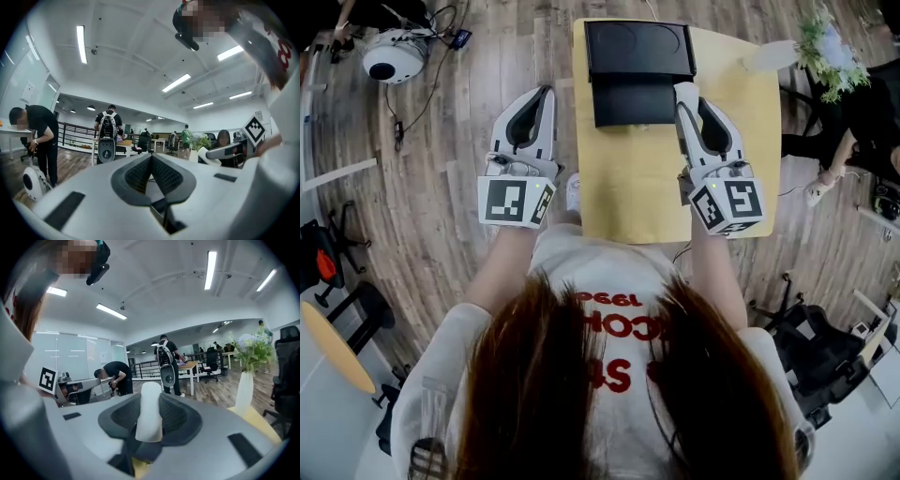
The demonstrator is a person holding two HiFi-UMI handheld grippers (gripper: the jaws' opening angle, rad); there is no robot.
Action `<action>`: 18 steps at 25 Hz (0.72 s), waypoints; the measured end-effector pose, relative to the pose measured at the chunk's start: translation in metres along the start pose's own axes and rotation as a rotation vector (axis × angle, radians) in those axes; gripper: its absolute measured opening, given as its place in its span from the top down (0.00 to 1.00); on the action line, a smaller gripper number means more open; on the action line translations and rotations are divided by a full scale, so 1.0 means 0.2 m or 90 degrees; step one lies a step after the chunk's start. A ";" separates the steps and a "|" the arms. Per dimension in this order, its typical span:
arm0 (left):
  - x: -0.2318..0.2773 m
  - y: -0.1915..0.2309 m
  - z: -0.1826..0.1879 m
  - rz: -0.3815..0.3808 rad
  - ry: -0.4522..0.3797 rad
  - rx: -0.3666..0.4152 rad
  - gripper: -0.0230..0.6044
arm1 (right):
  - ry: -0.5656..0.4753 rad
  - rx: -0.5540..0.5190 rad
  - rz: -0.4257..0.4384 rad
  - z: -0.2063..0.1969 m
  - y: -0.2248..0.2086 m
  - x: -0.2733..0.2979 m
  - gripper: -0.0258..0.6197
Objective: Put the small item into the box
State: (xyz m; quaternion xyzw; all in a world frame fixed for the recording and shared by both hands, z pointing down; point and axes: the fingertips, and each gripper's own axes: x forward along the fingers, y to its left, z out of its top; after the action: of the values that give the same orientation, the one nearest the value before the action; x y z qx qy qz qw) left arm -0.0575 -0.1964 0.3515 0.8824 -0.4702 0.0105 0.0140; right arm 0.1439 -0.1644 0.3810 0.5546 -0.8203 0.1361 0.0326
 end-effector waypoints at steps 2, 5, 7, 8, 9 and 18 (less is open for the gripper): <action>0.01 0.01 -0.03 0.005 0.006 -0.002 0.95 | 0.021 -0.008 0.011 -0.05 0.00 0.07 0.77; 0.01 0.03 -0.07 0.010 0.017 -0.008 0.95 | 0.054 -0.015 0.018 -0.13 -0.02 0.15 0.77; 0.03 0.04 -0.11 0.011 0.024 -0.011 0.95 | 0.076 -0.015 0.016 -0.20 -0.03 0.20 0.77; 0.03 0.05 -0.12 0.011 0.028 -0.012 0.95 | 0.089 -0.016 0.015 -0.23 -0.04 0.22 0.77; 0.04 0.05 -0.14 0.011 0.032 -0.014 0.95 | 0.102 -0.017 0.016 -0.26 -0.04 0.25 0.77; 0.02 0.08 -0.25 0.011 0.067 -0.020 0.95 | 0.258 -0.053 0.045 -0.64 -0.10 0.45 0.76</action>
State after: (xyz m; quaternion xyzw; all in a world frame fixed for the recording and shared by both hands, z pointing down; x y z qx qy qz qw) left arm -0.0678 -0.2074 0.4016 0.8760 -0.4768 0.0500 0.0526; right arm 0.1158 -0.2205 0.5264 0.4851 -0.8209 0.2114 0.2150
